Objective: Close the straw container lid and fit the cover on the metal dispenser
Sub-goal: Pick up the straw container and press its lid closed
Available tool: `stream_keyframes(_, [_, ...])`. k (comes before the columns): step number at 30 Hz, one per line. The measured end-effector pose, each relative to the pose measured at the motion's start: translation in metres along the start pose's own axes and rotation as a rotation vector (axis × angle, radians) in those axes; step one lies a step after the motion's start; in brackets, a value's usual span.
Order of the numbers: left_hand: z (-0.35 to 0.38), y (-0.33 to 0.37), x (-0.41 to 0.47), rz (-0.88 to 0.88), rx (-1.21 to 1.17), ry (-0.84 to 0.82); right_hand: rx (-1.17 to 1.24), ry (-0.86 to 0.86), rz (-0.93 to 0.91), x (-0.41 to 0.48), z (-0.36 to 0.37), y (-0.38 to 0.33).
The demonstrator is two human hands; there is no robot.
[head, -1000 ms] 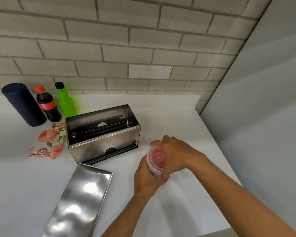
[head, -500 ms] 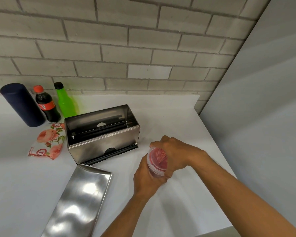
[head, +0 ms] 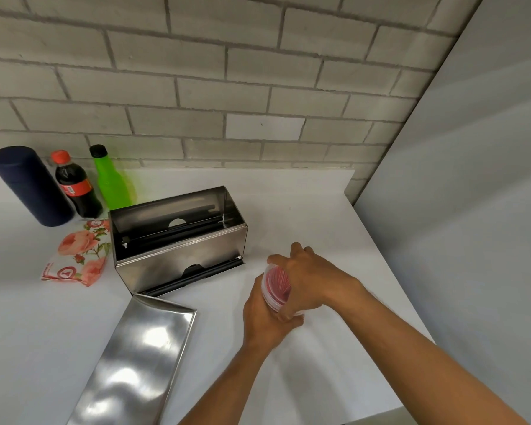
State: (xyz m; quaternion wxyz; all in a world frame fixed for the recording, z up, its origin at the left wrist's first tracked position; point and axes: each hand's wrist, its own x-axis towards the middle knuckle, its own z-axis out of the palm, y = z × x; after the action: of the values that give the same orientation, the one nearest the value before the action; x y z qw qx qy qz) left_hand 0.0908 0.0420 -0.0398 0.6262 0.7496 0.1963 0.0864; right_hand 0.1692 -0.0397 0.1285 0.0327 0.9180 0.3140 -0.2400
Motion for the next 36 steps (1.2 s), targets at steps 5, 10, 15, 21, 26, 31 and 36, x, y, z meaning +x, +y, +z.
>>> stream_keyframes(5, [0.001, 0.002, 0.001, -0.008, 0.013, -0.023, 0.046, -0.061, -0.028, -0.001, -0.004, 0.003])
stream_keyframes(10, [-0.001, 0.003, 0.002, -0.037, 0.001, -0.034, 0.014, -0.103, -0.095, 0.0, -0.007, 0.004])
stream_keyframes(15, [-0.007, 0.002, 0.003, -0.046, -0.038, -0.071, -0.012, -0.156, -0.168, 0.003, -0.008, 0.006])
stream_keyframes(21, [-0.007, 0.003, 0.003, -0.006, -0.04, -0.073, 0.003, -0.081, -0.175, 0.002, -0.007, 0.01])
stream_keyframes(26, [-0.007, 0.003, 0.003, -0.001, -0.008, -0.076, 0.031, -0.043, -0.139, -0.001, -0.005, 0.011])
stream_keyframes(31, [-0.007, 0.002, 0.003, 0.001, 0.0, -0.066, 0.032, 0.004, -0.093, -0.002, -0.002, 0.01])
stream_keyframes(36, [-0.008, 0.001, 0.003, 0.006, -0.007, -0.059, 0.041, 0.047, -0.049, -0.004, 0.002, 0.008])
